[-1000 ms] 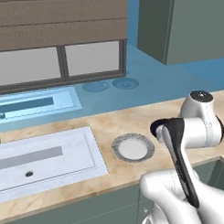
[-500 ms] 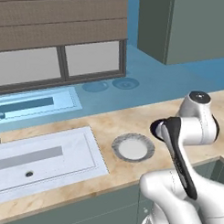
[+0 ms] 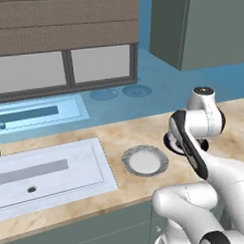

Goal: Move the dessert items from the plate to the tray.

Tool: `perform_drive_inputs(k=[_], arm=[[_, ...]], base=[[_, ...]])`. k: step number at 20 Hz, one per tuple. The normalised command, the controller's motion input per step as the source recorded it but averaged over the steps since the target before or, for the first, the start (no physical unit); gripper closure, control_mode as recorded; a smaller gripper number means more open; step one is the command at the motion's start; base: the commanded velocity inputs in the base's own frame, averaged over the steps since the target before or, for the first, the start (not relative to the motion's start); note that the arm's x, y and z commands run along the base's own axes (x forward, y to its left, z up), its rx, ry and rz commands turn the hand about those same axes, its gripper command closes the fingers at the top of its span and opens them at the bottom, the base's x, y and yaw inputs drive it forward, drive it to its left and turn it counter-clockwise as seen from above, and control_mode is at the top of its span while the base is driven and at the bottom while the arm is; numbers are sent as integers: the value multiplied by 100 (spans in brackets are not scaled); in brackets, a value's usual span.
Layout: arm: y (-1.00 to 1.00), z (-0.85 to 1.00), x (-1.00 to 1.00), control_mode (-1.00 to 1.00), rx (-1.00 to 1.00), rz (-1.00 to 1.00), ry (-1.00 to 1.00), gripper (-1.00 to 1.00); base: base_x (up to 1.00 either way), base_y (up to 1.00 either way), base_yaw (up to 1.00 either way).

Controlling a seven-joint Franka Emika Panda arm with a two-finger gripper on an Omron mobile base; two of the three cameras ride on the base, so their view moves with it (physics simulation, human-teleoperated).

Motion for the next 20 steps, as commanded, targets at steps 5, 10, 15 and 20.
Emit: perform_drive_inputs(k=[5,10,15,20], arm=[[-37,-3,25,-100,0,0,9,-100],[-38,-23,17,-100,0,0,0,-100],[-29,-25,9,-100,0,0,-1,-100],[-6,-25,14,-100,0,0,-3,-100]], base=[[0,0,0],[0,0,0],[0,0,0],[0,0,0]])
